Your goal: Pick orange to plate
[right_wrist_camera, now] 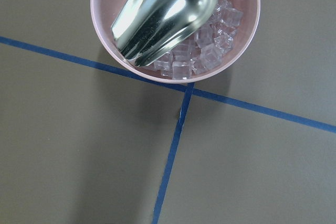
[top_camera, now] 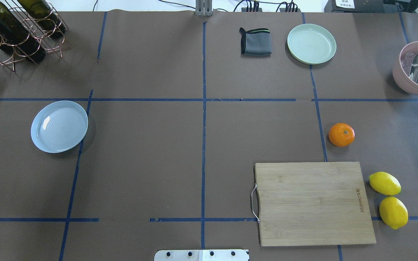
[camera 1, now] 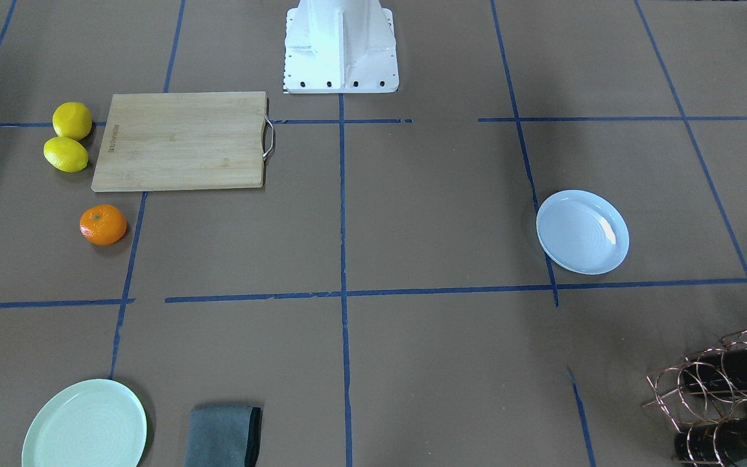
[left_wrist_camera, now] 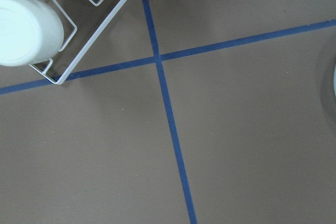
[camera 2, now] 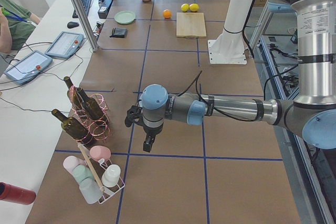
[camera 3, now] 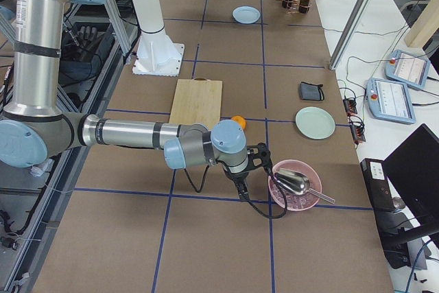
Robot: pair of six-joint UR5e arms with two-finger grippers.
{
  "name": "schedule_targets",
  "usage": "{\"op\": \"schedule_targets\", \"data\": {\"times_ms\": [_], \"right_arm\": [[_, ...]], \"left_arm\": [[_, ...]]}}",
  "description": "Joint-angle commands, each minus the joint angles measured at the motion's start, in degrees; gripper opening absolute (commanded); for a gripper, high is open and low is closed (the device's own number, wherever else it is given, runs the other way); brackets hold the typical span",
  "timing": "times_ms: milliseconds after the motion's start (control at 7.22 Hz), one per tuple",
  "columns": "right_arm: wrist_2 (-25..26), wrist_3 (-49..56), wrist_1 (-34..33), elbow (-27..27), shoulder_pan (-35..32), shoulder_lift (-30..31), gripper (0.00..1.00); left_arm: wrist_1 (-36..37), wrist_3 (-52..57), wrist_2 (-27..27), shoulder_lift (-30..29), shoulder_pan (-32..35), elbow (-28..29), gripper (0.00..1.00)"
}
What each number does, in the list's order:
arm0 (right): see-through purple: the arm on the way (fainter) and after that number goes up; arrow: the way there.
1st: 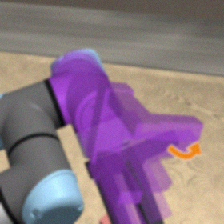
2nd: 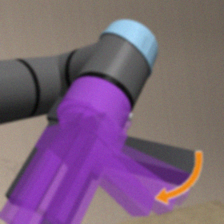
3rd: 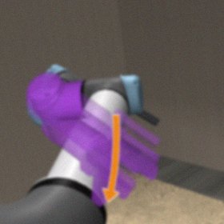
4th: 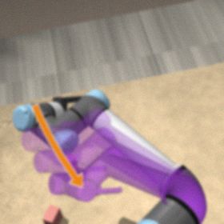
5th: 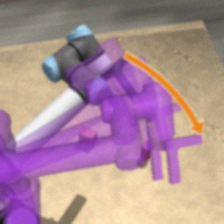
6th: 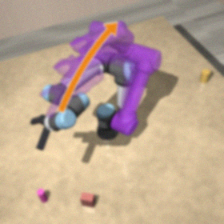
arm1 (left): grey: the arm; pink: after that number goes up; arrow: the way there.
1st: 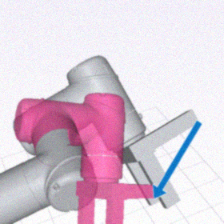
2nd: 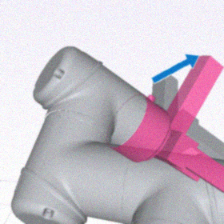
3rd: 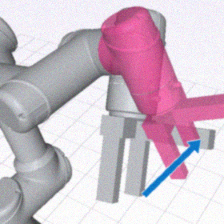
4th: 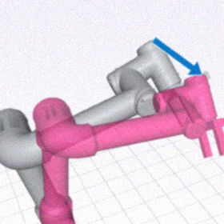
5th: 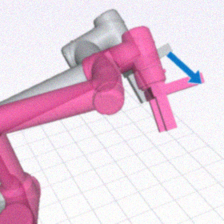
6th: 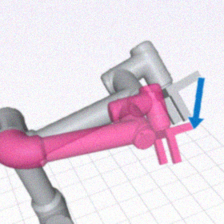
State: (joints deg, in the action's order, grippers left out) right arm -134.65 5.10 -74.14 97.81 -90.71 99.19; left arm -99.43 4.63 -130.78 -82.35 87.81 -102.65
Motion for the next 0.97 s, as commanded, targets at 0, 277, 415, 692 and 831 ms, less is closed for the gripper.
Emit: {"op": "schedule_targets", "data": {"times_ms": [0,277,415,692,831], "right_arm": [[0.0,0.1,0.7,0.0,-0.1,-0.1,1.00],[0.1,0.2,0.8,-0.1,-0.1,-0.1,1.00],[0.0,0.4,1.1,0.0,-0.1,0.0,1.00],[-0.3,0.0,6.1,-1.9,0.0,0.7,1.00],[-1.0,0.3,6.5,-2.1,0.0,2.0,1.00]], "left_arm": [[-12.0,-0.4,1.6,-3.2,-0.1,0.1,1.00],[-28.4,-2.1,-1.6,-3.8,-0.1,3.0,1.00],[-31.8,-6.6,-7.3,-3.8,-0.2,5.5,1.00],[-39.7,-11.8,-10.7,-3.2,-8.0,6.9,1.00],[-40.5,-20.3,-3.9,-3.1,-12.1,7.5,1.00]]}}
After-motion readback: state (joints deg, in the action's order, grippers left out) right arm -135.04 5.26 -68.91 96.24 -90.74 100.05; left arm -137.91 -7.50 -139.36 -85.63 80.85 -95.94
